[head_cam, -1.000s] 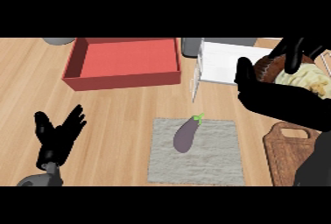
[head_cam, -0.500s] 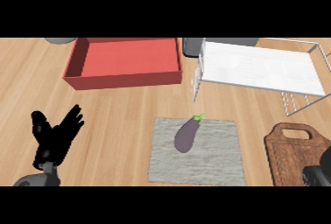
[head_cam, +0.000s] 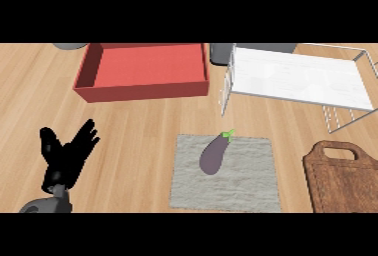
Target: Pick the cupcake from the placemat and place it in the tiered shelf
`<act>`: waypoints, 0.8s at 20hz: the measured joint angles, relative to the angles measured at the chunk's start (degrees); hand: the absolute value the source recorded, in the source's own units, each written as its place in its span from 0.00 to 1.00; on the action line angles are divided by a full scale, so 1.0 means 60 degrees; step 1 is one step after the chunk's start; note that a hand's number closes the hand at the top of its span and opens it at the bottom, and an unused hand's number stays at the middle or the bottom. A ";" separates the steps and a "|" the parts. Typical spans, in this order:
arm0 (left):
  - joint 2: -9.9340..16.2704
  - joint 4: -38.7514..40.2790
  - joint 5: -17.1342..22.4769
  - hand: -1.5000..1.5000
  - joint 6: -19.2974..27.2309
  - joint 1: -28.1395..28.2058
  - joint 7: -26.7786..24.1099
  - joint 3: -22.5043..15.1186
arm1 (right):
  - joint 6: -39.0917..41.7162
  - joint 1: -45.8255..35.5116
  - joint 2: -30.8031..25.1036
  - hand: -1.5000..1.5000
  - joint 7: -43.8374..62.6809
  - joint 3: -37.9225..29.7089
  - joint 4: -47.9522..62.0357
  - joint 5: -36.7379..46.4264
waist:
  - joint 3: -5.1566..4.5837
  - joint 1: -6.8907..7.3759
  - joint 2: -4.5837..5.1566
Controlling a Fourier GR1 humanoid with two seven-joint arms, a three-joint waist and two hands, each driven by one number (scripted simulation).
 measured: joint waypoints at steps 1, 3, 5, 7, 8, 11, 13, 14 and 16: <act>-0.0011 0.0057 -0.0033 0.50 0.0000 0.0005 -0.0095 -0.0003 | -0.0157 0.0096 0.0002 1.00 -0.0165 0.0108 0.0159 0.0083 | 0.0003 -0.0002 -0.0002; -0.0048 -0.0075 -0.0036 0.50 0.0037 -0.0004 0.0095 -0.0044 | -0.0288 -0.0068 -0.0210 1.00 -0.0479 0.0150 0.0720 0.0118 | -0.0004 0.0010 0.0003; -0.0016 -0.0002 -0.0009 0.50 0.0017 -0.0077 0.0128 0.0010 | -0.0672 -0.0085 -0.0309 1.00 -0.0890 0.0233 0.1294 0.0271 | -0.0007 0.0018 0.0008; 0.0042 0.0131 0.0013 0.50 -0.0073 -0.0137 0.0014 0.0070 | -0.1131 -0.0027 -0.0321 1.00 -0.1284 0.0306 0.1768 0.0414 | -0.0006 0.0020 0.0012; 0.0108 0.0124 0.0055 0.50 -0.0152 -0.0128 0.0042 0.0109 | -0.1235 -0.0083 -0.0373 1.00 -0.1390 0.0309 0.1996 0.0435 | -0.0008 0.0021 0.0013; -0.0013 -0.0013 -0.0069 0.50 0.0018 -0.0137 0.0141 0.0012 | -0.1679 -0.0247 -0.0516 1.00 -0.1891 0.0425 0.2857 0.0650 | -0.0007 0.0042 0.0013; -0.0045 -0.0016 -0.0064 0.50 -0.0017 -0.0062 0.0110 -0.0003 | -0.1987 -0.0362 -0.0561 1.00 -0.2163 0.0461 0.3321 0.0741 | -0.0006 0.0046 0.0016; -0.0062 -0.0034 -0.0064 0.50 -0.0002 -0.0082 0.0147 -0.0007 | -0.2184 -0.0402 -0.0630 1.00 -0.2416 0.0452 0.3608 0.0786 | -0.0009 0.0052 0.0018; -0.0123 -0.0047 -0.0132 0.50 0.0071 -0.0117 0.0175 -0.0057 | -0.2538 -0.0500 -0.0627 1.00 -0.2768 0.0452 0.4075 0.0828 | -0.0008 0.0056 0.0020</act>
